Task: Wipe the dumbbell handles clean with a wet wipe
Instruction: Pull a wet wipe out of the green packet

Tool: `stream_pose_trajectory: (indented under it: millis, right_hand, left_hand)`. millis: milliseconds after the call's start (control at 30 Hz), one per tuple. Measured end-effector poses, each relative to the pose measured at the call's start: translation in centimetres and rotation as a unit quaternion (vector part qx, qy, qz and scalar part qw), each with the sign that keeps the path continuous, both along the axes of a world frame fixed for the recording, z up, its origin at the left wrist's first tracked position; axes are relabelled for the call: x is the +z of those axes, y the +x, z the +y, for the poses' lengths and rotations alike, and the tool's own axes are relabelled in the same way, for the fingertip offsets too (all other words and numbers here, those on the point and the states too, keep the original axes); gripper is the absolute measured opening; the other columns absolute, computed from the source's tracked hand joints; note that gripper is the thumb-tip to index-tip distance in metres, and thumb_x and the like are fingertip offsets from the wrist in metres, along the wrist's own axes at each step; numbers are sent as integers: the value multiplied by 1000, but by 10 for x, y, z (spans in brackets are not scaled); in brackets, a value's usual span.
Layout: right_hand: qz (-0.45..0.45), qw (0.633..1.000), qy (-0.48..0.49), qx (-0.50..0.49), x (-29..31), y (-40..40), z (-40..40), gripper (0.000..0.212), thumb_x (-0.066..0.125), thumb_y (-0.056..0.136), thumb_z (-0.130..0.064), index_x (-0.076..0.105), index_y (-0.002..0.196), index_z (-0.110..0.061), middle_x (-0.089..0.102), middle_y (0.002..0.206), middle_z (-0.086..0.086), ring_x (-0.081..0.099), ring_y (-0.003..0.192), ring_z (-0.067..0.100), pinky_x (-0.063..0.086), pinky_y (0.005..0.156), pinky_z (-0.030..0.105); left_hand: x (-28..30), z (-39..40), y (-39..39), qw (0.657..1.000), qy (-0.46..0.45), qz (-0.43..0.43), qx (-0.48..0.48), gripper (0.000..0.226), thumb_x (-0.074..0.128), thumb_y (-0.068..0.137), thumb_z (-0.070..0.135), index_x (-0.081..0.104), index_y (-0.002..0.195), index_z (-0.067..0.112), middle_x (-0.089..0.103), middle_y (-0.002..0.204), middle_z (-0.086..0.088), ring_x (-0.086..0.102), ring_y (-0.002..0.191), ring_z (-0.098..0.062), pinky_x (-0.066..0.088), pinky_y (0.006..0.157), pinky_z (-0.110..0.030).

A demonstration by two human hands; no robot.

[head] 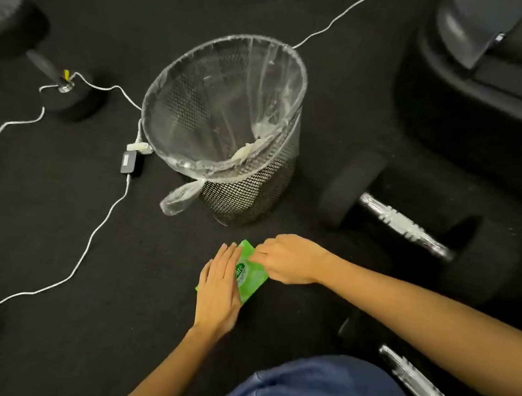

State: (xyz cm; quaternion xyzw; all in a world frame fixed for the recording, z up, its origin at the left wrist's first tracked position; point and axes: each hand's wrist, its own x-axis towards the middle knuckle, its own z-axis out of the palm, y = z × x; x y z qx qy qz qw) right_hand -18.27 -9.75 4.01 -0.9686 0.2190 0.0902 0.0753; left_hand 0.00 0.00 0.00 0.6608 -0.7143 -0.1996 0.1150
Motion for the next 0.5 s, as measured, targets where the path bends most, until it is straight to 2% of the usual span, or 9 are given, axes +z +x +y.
stream_pose_trajectory:
  millis: [67, 133, 233, 267, 333, 433, 500]
  right_hand:
    - [15, 1000, -23, 5, -6, 9, -4, 33, 44, 97, -22, 53, 128, -13, 61, 123, 7, 59, 109, 25, 45, 87, 38]
    - [31, 999, -17, -26, -11, 17, -4, 29, 43, 96, -20, 58, 120, -11, 64, 116, 8, 61, 104, 27, 46, 84, 41]
    - [-4, 989, 68, -131, -19, 21, -2, 30, 44, 96, -18, 60, 120, -10, 62, 115, 9, 60, 107, 29, 50, 86, 44]
    - [-28, 979, 103, -173, -24, 21, -2, 32, 45, 95, -17, 60, 123, -12, 61, 117, 9, 59, 109, 29, 50, 88, 44]
    - [-83, 948, 183, -248, -30, 21, 3, 35, 49, 94, -15, 60, 128, -16, 60, 121, 8, 59, 111, 29, 49, 90, 42]
    - [-66, 940, 225, -248, -34, 25, 15, 38, 56, 93, -19, 57, 131, -21, 55, 128, 6, 54, 119, 28, 46, 95, 42]
    - [-62, 940, 222, -251, -34, 31, 21, 40, 56, 94, -24, 54, 134, -25, 52, 132, 6, 49, 124, 27, 45, 98, 43]
  left_hand:
    - [-11, -4, 3, 1000, -14, -11, -8, 63, 21, 89, 28, 32, 150, 17, 25, 159, 0, 12, 149, -15, 17, 120, -44]
    - [-24, -7, 8, 1000, -25, 17, -5, 49, 32, 96, 19, 43, 143, 16, 31, 156, 0, 16, 148, -13, 16, 120, -40]
    - [-30, -2, 14, 992, -73, 98, 21, 25, 52, 94, 6, 60, 113, 18, 52, 133, 3, 41, 131, -12, 35, 109, -40]
    - [-26, 0, 15, 989, -87, 117, 31, 24, 56, 92, 1, 59, 104, 21, 54, 122, 8, 46, 121, -11, 40, 102, -37]
    - [-22, 6, 17, 980, -97, 166, 47, 39, 56, 85, -10, 54, 97, 26, 53, 108, 12, 52, 106, -13, 44, 90, -30]
    - [-22, 17, 20, 967, -107, 219, 73, 51, 51, 68, -20, 51, 93, 25, 52, 101, 3, 54, 96, -16, 44, 80, -23]
    - [-24, 19, 23, 966, -115, 217, 78, 59, 50, 60, -29, 52, 91, 22, 51, 101, -1, 55, 97, -15, 42, 81, -17]
